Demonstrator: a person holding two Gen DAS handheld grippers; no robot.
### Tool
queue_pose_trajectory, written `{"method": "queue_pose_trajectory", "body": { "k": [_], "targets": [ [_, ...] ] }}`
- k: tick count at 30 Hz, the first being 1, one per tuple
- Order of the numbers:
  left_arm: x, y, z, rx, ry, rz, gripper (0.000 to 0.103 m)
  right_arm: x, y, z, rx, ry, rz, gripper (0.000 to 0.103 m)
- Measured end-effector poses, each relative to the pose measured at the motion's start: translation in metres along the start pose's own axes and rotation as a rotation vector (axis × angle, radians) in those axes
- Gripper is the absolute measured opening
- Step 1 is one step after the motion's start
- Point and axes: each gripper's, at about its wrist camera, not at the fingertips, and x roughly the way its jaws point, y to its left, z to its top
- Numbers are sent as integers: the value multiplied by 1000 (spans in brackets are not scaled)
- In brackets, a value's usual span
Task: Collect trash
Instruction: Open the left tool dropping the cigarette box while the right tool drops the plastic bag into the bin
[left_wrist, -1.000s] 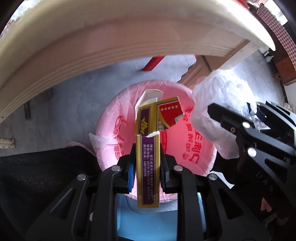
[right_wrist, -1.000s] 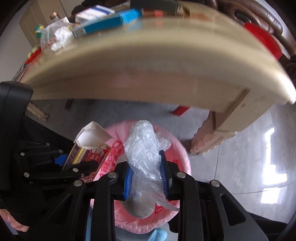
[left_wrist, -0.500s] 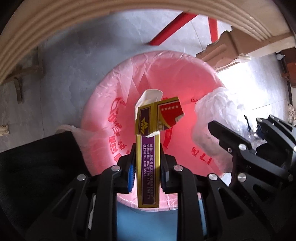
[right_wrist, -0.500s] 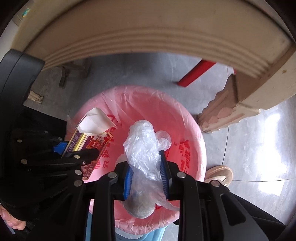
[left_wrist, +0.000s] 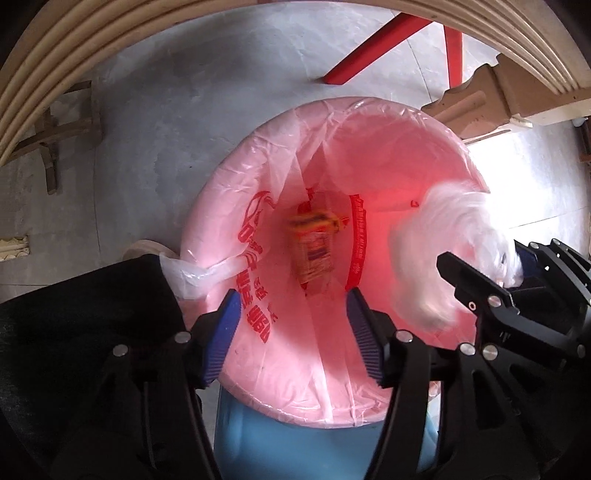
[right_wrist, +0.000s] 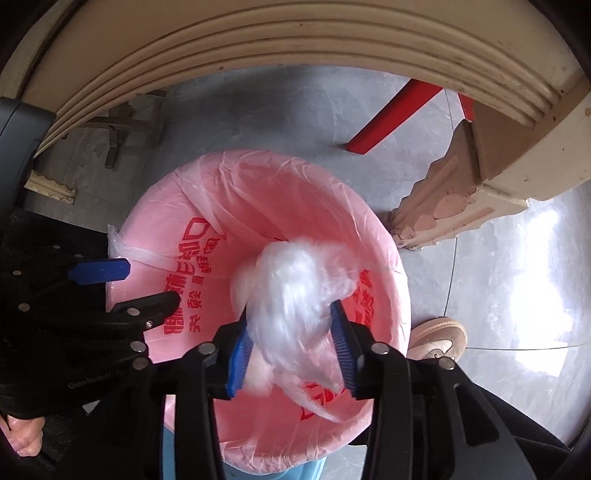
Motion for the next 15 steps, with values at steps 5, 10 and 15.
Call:
{"method": "queue_pose_trajectory", "body": {
  "k": [5, 10, 15],
  "targets": [
    [-4, 2, 0, -9, -29, 22, 65, -3, 0, 1, -5, -12, -3, 51],
    [-10, 4, -1, -7, -39, 28, 66, -4, -3, 1, 6, -11, 4, 51],
    [-11, 4, -2, -12, -49, 36, 66, -6, -4, 0, 14, -17, 7, 51]
  ]
}}
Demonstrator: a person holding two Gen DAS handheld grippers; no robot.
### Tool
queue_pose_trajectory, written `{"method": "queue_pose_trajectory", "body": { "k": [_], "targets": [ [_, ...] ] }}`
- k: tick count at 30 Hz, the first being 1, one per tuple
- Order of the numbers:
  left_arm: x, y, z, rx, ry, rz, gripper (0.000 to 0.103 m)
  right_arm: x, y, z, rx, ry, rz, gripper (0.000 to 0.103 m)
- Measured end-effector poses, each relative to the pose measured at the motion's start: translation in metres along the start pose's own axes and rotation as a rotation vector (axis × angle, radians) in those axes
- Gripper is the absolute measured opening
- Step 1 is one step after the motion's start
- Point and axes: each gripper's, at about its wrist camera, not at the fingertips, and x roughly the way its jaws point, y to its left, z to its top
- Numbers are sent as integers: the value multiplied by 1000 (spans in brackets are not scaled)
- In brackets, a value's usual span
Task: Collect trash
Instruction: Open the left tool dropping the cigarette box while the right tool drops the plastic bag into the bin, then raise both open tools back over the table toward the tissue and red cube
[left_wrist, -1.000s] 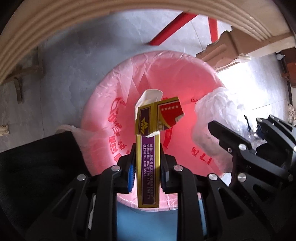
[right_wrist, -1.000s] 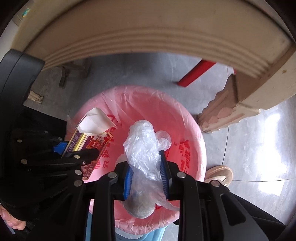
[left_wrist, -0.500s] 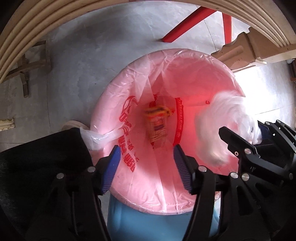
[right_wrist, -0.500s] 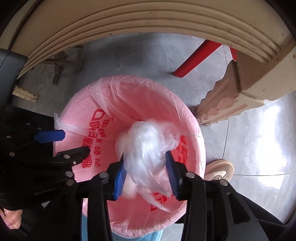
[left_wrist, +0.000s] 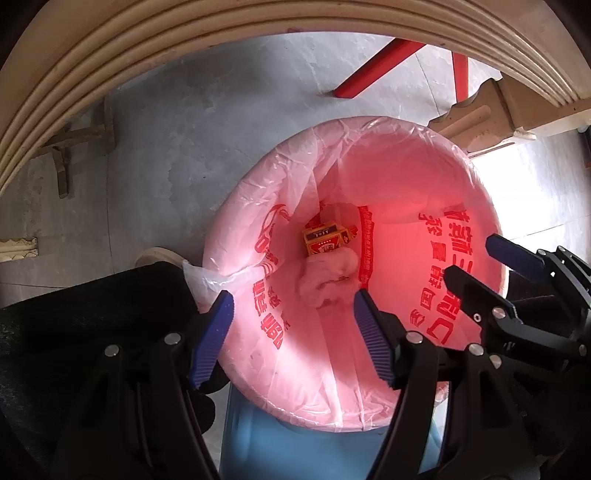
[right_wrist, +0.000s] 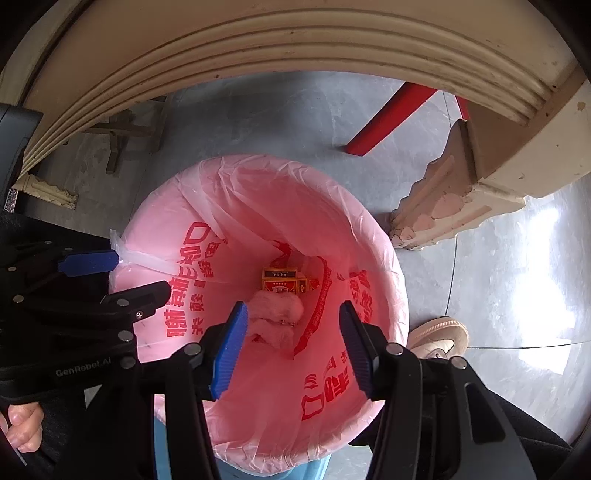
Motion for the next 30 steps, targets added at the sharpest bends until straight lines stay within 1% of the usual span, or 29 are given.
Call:
{"method": "queue_pose_trajectory", "body": {
  "k": [4, 13, 18, 22, 24, 27, 30],
  "targets": [
    [-3, 0, 0, -3, -8, -4, 66, -1, -1, 0, 5, 0, 4, 51],
    [-17, 1, -5, 21, -40, 24, 67, -13, 3, 0, -10, -31, -9, 51],
    [-39, 3, -13, 32, -89, 53, 67, -31, 1, -3, 6, -72, -2, 51],
    [-72, 0, -24, 73, -152, 70, 67, -57, -2, -4, 31, -121, 22, 51],
    [-92, -2, -29, 100, -180, 55, 67, -75, -1, -5, 39, -155, 32, 51],
    [-135, -1, -33, 140, -249, 80, 67, -110, 3, -2, 34, -220, 46, 51],
    [-192, 7, -33, 175, -328, 118, 67, -151, 9, 6, -3, -297, 47, 51]
  ]
}}
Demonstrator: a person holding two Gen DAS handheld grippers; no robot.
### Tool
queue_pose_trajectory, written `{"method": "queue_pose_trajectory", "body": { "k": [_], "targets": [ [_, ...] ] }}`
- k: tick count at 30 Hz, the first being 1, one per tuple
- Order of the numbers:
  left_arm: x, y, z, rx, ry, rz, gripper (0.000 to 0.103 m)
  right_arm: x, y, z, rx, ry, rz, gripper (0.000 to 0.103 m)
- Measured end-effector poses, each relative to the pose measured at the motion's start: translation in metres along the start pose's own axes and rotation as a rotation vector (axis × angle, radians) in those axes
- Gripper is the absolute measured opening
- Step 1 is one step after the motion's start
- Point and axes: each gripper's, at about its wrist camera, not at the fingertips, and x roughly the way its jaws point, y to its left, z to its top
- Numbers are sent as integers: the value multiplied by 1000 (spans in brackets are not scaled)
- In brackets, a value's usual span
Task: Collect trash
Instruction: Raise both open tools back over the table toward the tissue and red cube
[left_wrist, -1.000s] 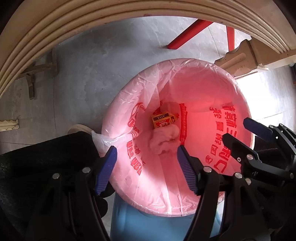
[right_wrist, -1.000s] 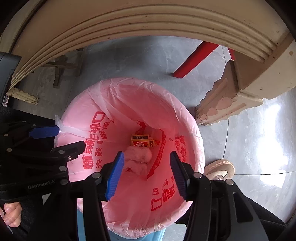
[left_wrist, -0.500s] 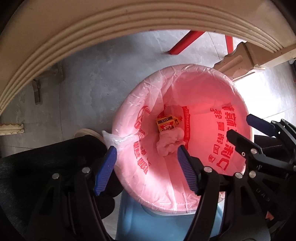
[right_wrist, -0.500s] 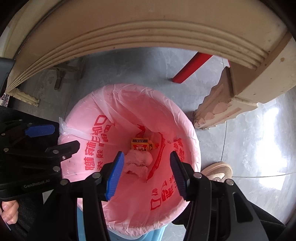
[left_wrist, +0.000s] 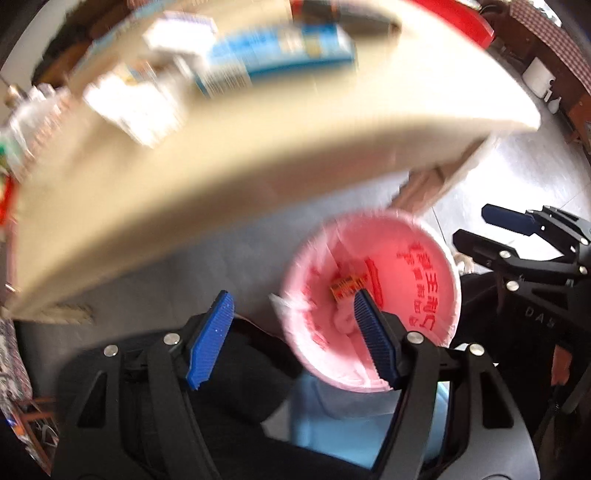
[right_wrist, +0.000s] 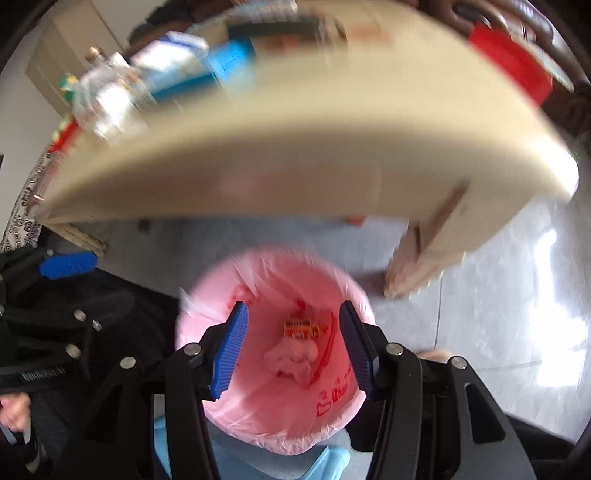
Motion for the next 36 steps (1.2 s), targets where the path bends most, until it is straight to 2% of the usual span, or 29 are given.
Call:
{"method": "queue_pose_trajectory", "body": {
  "k": [7, 8, 10, 14, 16, 21, 27, 36],
  "targets": [
    [-110, 51, 69, 66, -87, -7, 69, -101, 24, 71, -168, -160, 45, 52],
    [-123, 58, 81, 72, -85, -12, 75, -118, 28, 85, -197, -182, 57, 58],
    [-151, 72, 107, 80, -104, -12, 77, -146, 31, 110, -232, -228, 79, 66],
    [-173, 88, 141, 83, -111, 0, 78, -184, 30, 154, -255, -279, 137, 66],
    [-172, 98, 161, 64, -80, -32, 78, -194, 29, 174, -251, -292, 142, 66],
    [-151, 112, 180, 32, -14, -59, 78, -193, 29, 209, -267, -292, 112, 66],
    [-108, 130, 186, -27, 80, -90, 78, -161, 22, 231, -272, -241, 99, 66],
    [-49, 151, 185, -52, 172, -126, 78, -99, 16, 246, -257, -148, 117, 66]
  ]
}}
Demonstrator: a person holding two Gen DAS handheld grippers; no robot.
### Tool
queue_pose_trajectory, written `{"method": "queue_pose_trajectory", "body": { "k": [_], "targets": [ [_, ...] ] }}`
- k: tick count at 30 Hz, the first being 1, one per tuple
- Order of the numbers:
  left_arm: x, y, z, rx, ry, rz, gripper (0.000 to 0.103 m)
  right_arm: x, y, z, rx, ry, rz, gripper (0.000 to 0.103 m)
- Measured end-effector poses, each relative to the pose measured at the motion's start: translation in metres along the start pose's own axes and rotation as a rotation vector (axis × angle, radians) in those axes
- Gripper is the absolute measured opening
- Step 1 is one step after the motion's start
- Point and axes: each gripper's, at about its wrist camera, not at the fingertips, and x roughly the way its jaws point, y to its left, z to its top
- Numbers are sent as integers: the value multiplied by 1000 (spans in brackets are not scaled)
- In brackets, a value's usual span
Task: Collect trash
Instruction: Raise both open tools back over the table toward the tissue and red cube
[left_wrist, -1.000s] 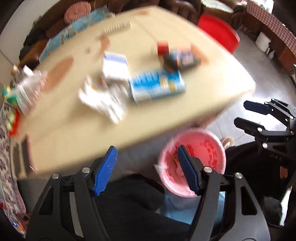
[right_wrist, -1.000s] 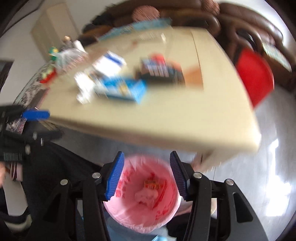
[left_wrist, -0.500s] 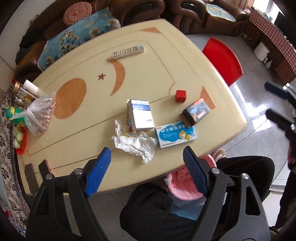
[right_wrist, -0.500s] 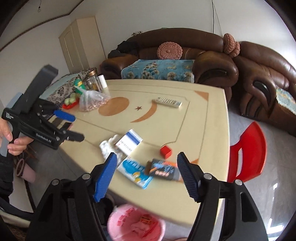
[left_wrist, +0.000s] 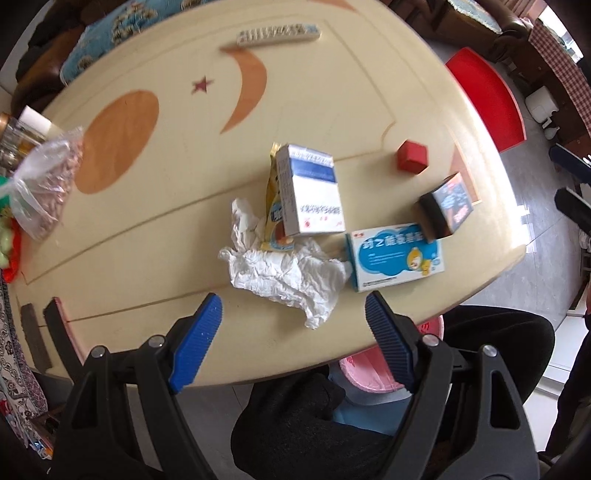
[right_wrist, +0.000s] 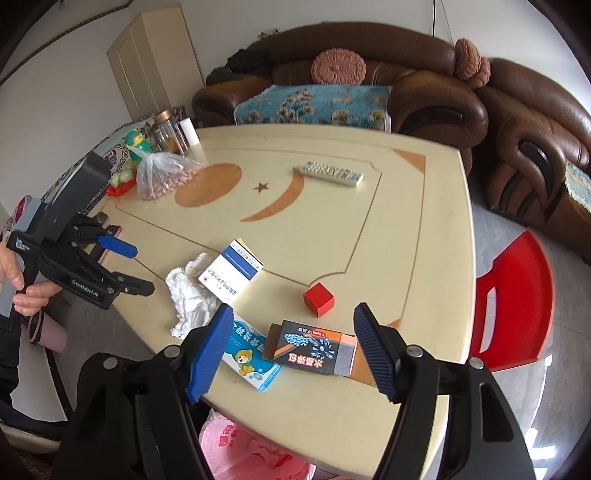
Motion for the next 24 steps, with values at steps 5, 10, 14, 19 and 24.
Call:
{"method": "queue_pose_trajectory", "body": {
  "k": [5, 10, 14, 19, 24],
  "targets": [
    [27, 11, 5, -27, 49, -21, 78, 23, -3, 5, 4, 33, 5, 66],
    [46, 15, 10, -39, 76, -43, 78, 45, -6, 8, 6, 72, 9, 66],
    [60, 14, 11, -29, 99, -61, 78, 64, -10, 10, 14, 100, 12, 66],
    [77, 16, 12, -39, 122, -82, 78, 88, -13, 10, 17, 140, 16, 66],
    [87, 19, 15, -46, 133, -98, 78, 114, -17, 10, 11, 182, 6, 66]
  ]
}}
